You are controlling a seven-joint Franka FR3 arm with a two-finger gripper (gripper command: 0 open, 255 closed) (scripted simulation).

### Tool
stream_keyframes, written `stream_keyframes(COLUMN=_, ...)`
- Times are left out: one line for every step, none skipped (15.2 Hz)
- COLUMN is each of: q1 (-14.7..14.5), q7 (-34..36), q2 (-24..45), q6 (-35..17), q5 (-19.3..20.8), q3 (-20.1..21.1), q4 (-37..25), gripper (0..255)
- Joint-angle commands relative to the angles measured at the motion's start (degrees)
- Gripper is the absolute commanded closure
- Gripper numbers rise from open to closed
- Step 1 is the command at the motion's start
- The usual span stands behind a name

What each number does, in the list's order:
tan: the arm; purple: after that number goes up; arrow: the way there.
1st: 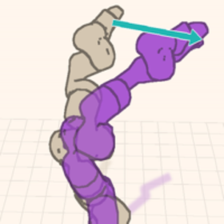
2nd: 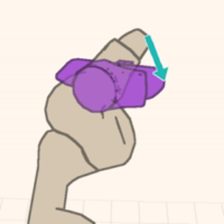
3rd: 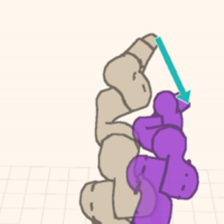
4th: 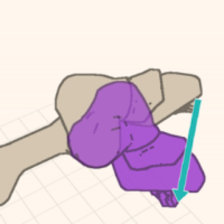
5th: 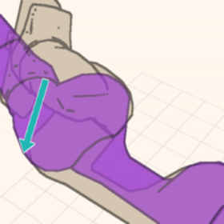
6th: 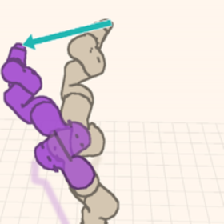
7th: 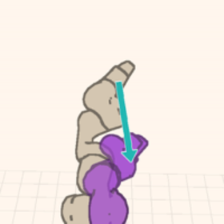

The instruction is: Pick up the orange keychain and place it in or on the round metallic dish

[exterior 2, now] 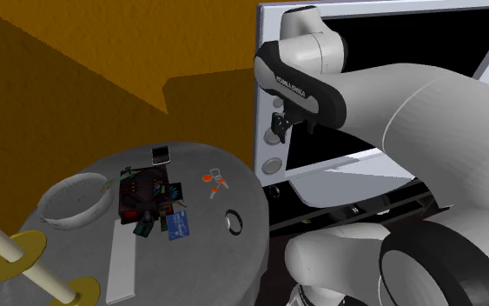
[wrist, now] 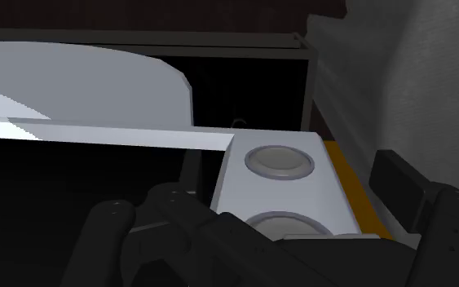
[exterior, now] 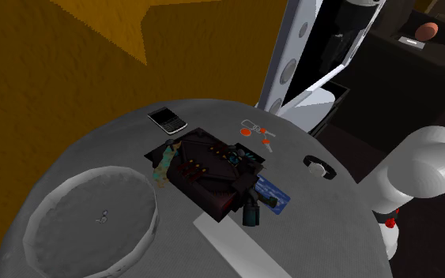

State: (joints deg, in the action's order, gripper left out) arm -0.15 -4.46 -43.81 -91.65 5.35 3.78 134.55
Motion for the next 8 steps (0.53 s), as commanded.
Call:
stream_keyframes(q1=0.00, q7=0.00, q2=0.00, q6=0.00, q5=0.00, q3=0.00, q4=0.00, gripper=0)
stream_keyframes(q1=-0.77, q7=0.18, q2=0.20, q6=-0.96, q5=-0.94, q3=0.57, q4=0.71, gripper=0)
stream_keyframes(q1=-1.56, q7=0.36, q2=0.43, q6=-1.93, q5=-1.87, q3=1.15, q4=1.38, gripper=0)
stream_keyframes(q1=-2.35, q7=0.53, q2=0.70, q6=-2.91, q5=-2.81, q3=1.74, q4=2.01, gripper=0)
stream_keyframes(q1=-3.14, q7=0.68, q2=1.00, q6=-3.90, q5=-3.74, q3=2.34, q4=2.61, gripper=0)
stream_keyframes(q1=-3.93, q7=0.82, q2=1.33, q6=-4.91, q5=-4.68, q3=2.96, q4=3.17, gripper=0)
stream_keyframes(q1=-4.74, q7=0.96, q2=1.69, q6=-5.92, q5=-5.61, q3=3.57, q4=3.69, gripper=0)
stream_keyframes(q1=-5.54, q7=1.08, q2=2.09, q6=-6.95, q5=-6.54, q3=4.21, q4=4.17, gripper=0)
